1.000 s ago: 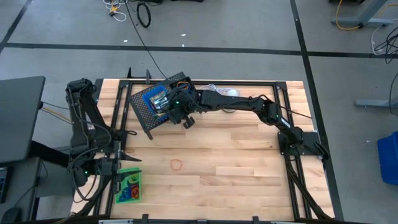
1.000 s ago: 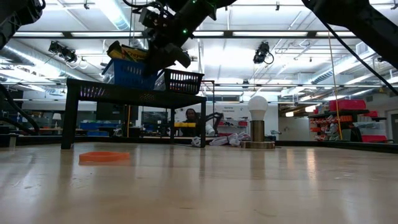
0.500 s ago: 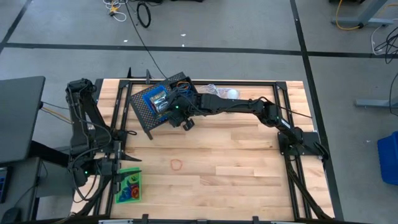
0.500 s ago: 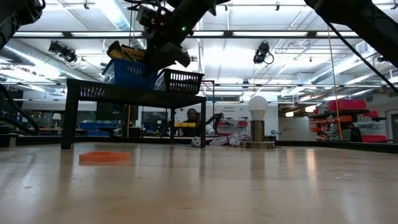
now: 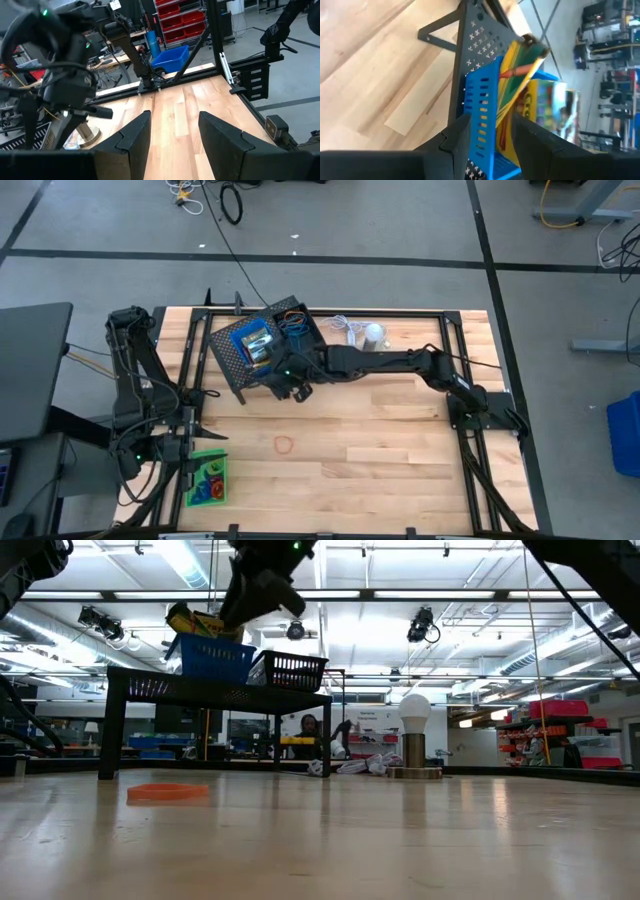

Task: Pick & Place Office Desk Supplies
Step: Adjust the blue bin on the shelf

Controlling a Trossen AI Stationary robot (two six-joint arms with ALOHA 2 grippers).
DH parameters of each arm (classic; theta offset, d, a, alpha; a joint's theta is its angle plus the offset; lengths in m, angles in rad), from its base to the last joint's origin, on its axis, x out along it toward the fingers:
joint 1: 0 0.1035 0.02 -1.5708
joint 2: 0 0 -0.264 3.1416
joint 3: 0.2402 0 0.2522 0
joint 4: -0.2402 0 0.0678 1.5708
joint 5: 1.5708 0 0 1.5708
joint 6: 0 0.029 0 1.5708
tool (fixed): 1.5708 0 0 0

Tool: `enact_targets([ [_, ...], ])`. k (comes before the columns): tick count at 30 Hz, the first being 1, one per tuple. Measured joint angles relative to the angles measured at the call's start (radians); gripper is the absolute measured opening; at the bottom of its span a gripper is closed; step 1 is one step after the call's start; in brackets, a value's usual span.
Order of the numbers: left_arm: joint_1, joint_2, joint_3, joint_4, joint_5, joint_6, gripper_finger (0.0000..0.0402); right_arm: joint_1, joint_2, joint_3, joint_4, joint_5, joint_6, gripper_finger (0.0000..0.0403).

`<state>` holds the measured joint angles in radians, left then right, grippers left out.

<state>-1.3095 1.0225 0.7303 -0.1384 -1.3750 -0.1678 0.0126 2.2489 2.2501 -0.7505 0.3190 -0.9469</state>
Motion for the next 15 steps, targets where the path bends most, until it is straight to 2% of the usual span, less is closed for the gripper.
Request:
enact_targets([
  [6,0.000,0.000,0.000,-0.002,-0.002,-0.014,0.0173,0.062,-0.020,0.000,-0.026,0.013,0.089,0.0137],
  [8,0.000,0.000,0.000,-0.009,-0.011,-0.044,0.0173,0.084,-0.020,0.000,-0.064,0.018,0.132,0.0111],
  [12,0.023,0.004,0.000,-0.026,-0.008,-0.114,0.0167,0.110,-0.019,0.000,-0.129,0.029,0.217,0.0018],
  [15,0.076,0.023,0.000,-0.031,0.046,-0.141,0.0153,0.123,-0.018,0.000,-0.166,-0.032,0.294,0.0006],
])
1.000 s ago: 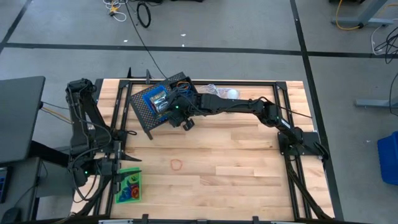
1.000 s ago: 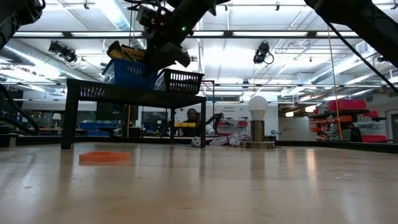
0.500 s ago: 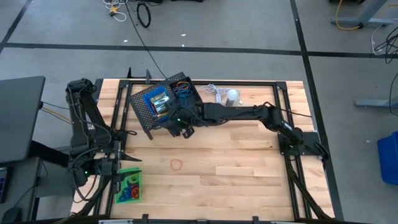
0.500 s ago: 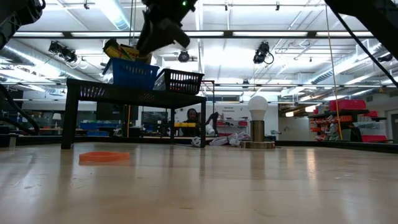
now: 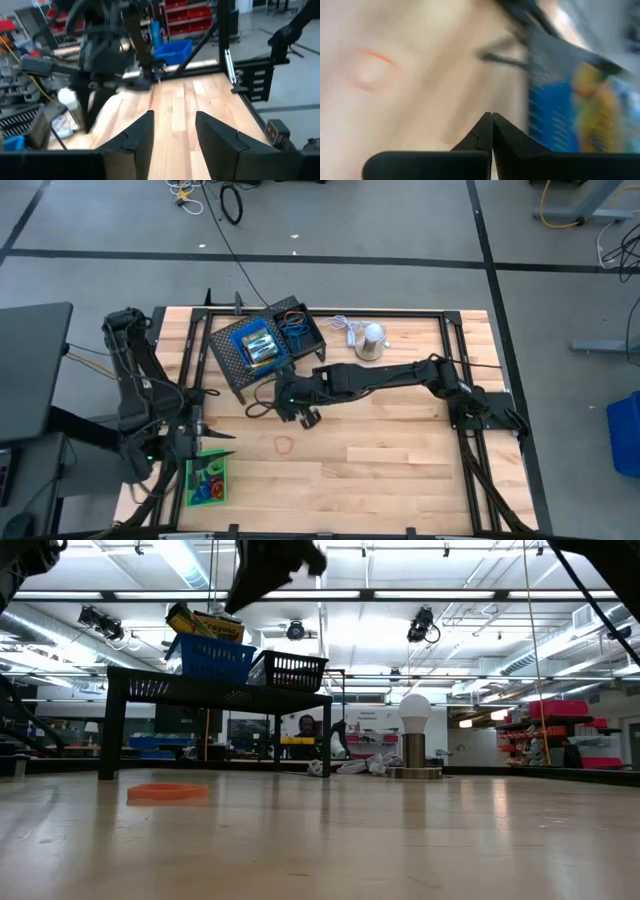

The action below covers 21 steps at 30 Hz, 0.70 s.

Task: Pick & Place Office Desk Supplies
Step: Adjust the blue bin on the shelf

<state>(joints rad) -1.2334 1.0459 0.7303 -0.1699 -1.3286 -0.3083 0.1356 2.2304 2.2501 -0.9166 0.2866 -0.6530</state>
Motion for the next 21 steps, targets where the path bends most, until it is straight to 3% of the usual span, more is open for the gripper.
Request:
enact_targets([
  [2,0.052,0.019,0.000,0.001,0.057,-0.012,0.0141,0.012,0.000,0.000,-0.009,-0.160,0.038,0.0004],
  [5,0.126,0.058,0.000,0.006,0.118,-0.025,0.0125,0.022,-0.002,0.000,0.002,-0.482,0.079,0.0003],
  [7,0.161,0.089,0.000,0.028,0.135,-0.020,0.0121,0.027,-0.012,0.000,0.054,-0.602,0.089,0.0003],
  [13,0.232,0.169,0.000,0.194,0.199,0.105,0.0120,0.015,-0.122,-0.001,0.175,-0.648,0.066,0.0002],
  [21,0.287,0.192,0.000,0.398,0.293,0.315,0.0119,-0.026,-0.402,-0.032,-0.025,-0.799,0.062,0.0001],
])
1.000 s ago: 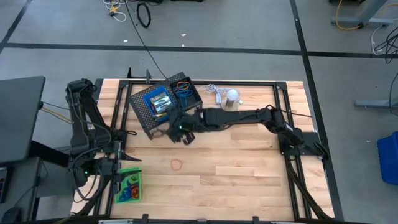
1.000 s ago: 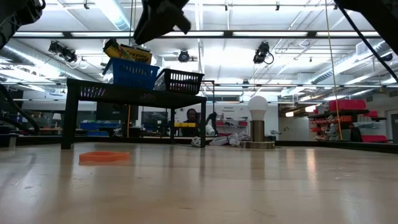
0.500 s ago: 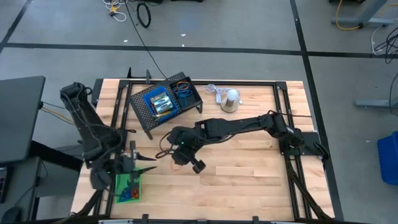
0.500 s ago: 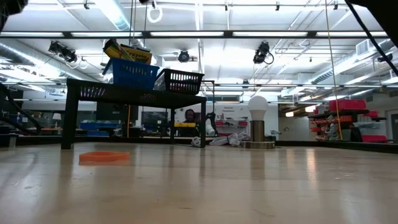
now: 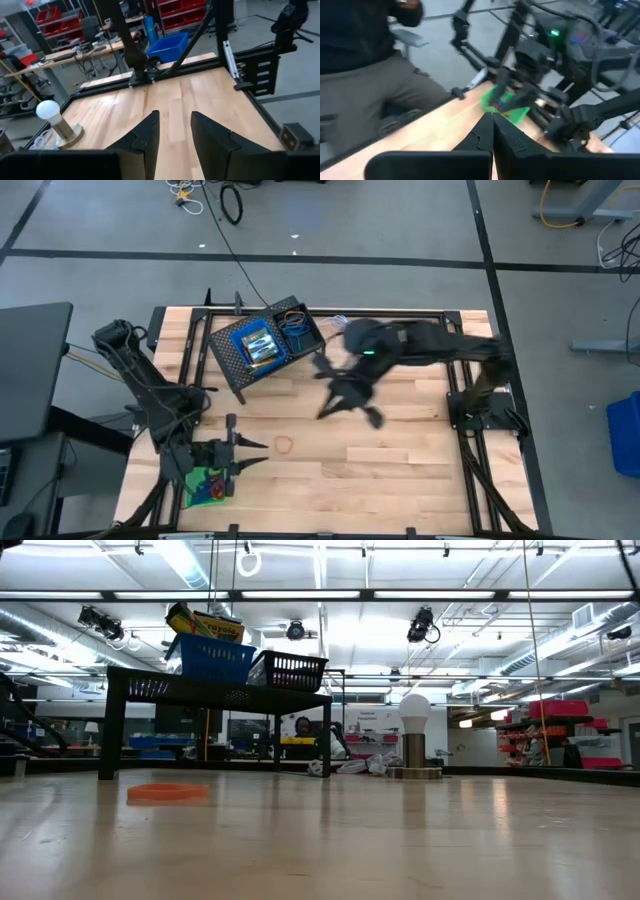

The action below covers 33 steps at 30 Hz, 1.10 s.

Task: Pick & Place Office Desk Supplies
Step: Adjust the blue bin on the shelf

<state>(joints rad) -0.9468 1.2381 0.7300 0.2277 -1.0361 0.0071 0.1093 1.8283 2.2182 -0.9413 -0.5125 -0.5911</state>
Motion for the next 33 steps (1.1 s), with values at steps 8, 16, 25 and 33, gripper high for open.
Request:
enact_targets([
  [8,0.132,0.008,0.000,0.038,0.156,0.015,0.0119,0.019,-0.463,-0.573,0.286,0.039,0.077,0.0001],
  [16,0.214,0.027,0.000,0.164,0.088,0.137,0.0119,0.011,-0.887,-1.546,1.227,0.097,0.342,0.0000],
  [25,0.296,-0.012,-0.060,0.144,0.429,0.071,0.0119,0.017,-0.961,-2.023,1.729,0.117,0.528,0.0007],
  [33,0.322,-0.026,-0.186,0.170,0.714,-0.048,0.0108,0.059,-0.961,-2.068,1.758,0.118,0.523,0.0011],
])
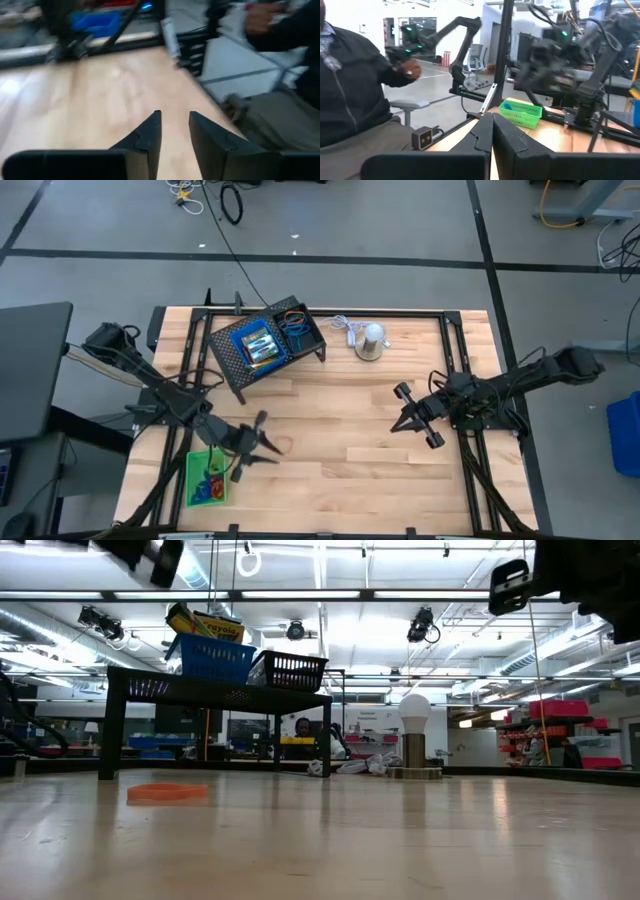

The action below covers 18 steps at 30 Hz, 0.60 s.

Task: Pick & Place Office Desk Supplies
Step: Adjust the blue bin on the shelf

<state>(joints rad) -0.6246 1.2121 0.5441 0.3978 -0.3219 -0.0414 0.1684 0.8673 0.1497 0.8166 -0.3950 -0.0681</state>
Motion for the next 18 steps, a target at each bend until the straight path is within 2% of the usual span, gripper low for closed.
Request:
enact_targets([
  [4,-0.023,-0.134,-0.155,0.044,-0.174,-0.076,0.0072,0.017,0.000,0.000,0.000,-0.001,-0.008,0.0012],
  [7,-0.043,-0.267,-0.266,0.114,-0.295,-0.089,0.0042,0.024,0.000,0.000,0.004,0.002,-0.008,0.0012],
  [10,-0.072,-0.415,-0.336,0.118,-0.429,-0.094,0.0011,0.025,0.000,0.000,0.003,0.027,-0.011,0.0013],
  [12,-0.091,-0.488,-0.352,0.063,-0.528,-0.117,0.0006,0.025,0.000,0.000,0.000,0.043,-0.015,0.0013],
  [15,-0.111,-0.563,-0.342,-0.123,-0.704,-0.215,0.0004,0.025,0.000,0.000,-0.002,0.061,-0.015,0.0013],
  [18,-0.116,-0.615,-0.321,-0.286,-0.813,-0.338,0.0003,0.025,0.001,0.000,-0.004,0.074,-0.015,0.0013],
])
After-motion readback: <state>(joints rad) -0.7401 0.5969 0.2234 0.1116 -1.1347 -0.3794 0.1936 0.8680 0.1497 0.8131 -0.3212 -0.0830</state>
